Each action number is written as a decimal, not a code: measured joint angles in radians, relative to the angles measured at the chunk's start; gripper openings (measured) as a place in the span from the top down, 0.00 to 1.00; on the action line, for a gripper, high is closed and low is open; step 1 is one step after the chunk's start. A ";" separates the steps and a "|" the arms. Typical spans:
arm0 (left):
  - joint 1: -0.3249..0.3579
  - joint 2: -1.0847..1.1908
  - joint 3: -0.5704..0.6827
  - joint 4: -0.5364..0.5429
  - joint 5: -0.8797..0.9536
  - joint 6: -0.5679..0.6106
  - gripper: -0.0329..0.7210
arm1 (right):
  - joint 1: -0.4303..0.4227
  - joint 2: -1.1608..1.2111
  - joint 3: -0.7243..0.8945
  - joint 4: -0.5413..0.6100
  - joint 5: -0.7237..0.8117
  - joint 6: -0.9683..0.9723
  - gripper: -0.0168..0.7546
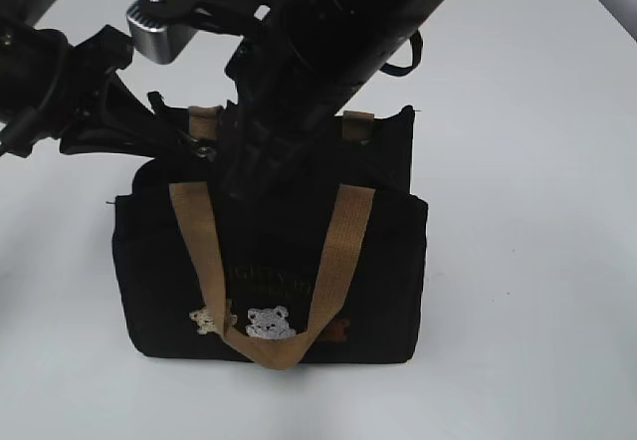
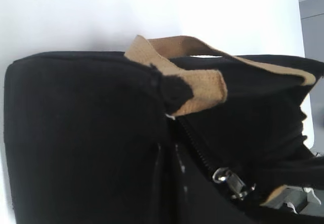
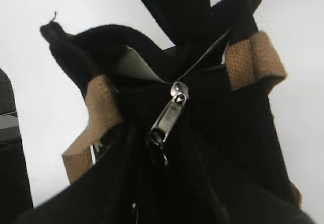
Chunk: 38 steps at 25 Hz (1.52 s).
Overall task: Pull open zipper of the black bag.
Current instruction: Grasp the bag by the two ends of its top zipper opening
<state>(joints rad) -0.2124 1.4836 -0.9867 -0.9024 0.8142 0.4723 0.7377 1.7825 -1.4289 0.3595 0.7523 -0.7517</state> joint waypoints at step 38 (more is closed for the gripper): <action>0.000 -0.001 0.000 -0.003 -0.003 0.003 0.96 | -0.341 -0.166 0.000 -0.238 0.452 0.346 0.98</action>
<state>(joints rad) -0.2124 1.4827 -0.9867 -0.9052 0.8112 0.4754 0.3965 1.6164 -1.4289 0.1212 1.2041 -0.4061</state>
